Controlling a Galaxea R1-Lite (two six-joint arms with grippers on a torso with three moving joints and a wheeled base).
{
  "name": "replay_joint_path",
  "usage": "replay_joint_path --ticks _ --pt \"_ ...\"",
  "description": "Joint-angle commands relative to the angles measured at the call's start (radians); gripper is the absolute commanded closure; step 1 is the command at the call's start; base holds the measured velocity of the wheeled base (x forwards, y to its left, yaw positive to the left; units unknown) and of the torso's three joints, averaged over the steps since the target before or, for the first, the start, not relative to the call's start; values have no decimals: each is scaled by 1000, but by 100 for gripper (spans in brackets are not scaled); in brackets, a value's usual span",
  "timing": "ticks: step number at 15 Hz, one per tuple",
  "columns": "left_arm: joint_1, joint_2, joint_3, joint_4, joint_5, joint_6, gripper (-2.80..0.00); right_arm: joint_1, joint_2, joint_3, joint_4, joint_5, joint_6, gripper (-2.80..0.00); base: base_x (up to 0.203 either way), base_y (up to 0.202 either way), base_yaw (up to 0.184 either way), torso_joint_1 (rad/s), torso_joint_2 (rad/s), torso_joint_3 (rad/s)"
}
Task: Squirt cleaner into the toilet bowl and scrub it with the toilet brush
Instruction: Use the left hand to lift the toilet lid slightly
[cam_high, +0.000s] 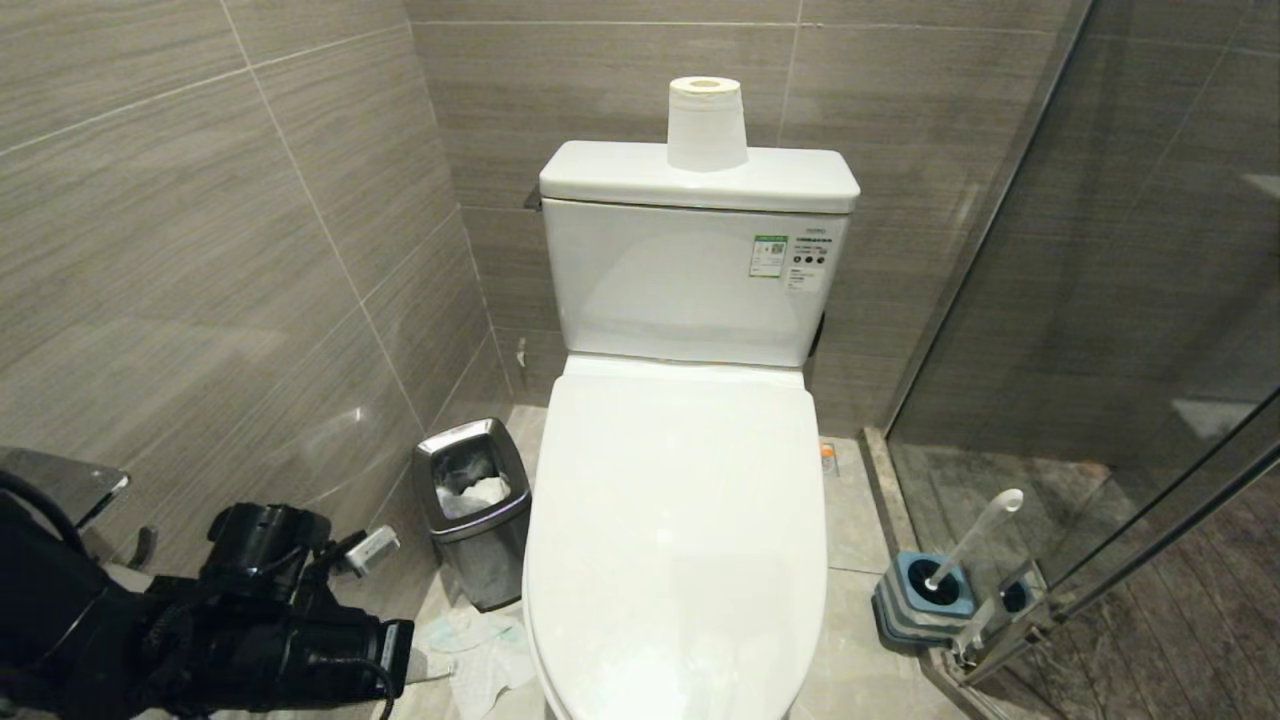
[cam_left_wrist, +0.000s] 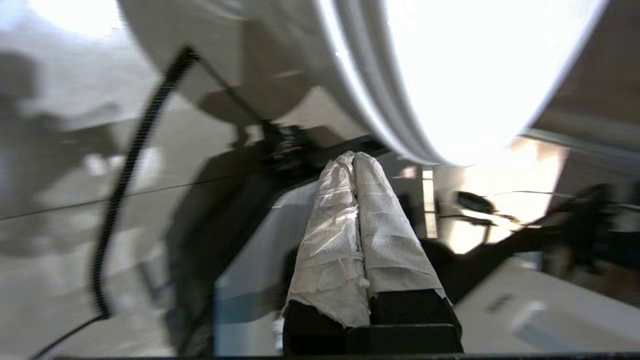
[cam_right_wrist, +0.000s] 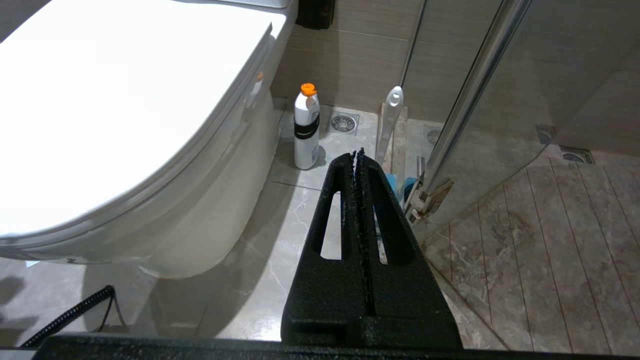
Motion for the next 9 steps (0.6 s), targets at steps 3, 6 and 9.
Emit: replay_joint_path --ticks 3,6,9 --pt "-3 47 -13 -125 -105 -117 0 0 -1 2 -1 -1 -1 0 0 0 0 0 0 0" --pt "-6 77 -8 -212 -155 -220 0 0 -1 2 -1 -1 -1 0 0 0 0 0 0 0" --pt "3 101 -6 -305 -189 -285 0 0 0 2 -1 -1 -1 0 0 0 0 0 0 0"
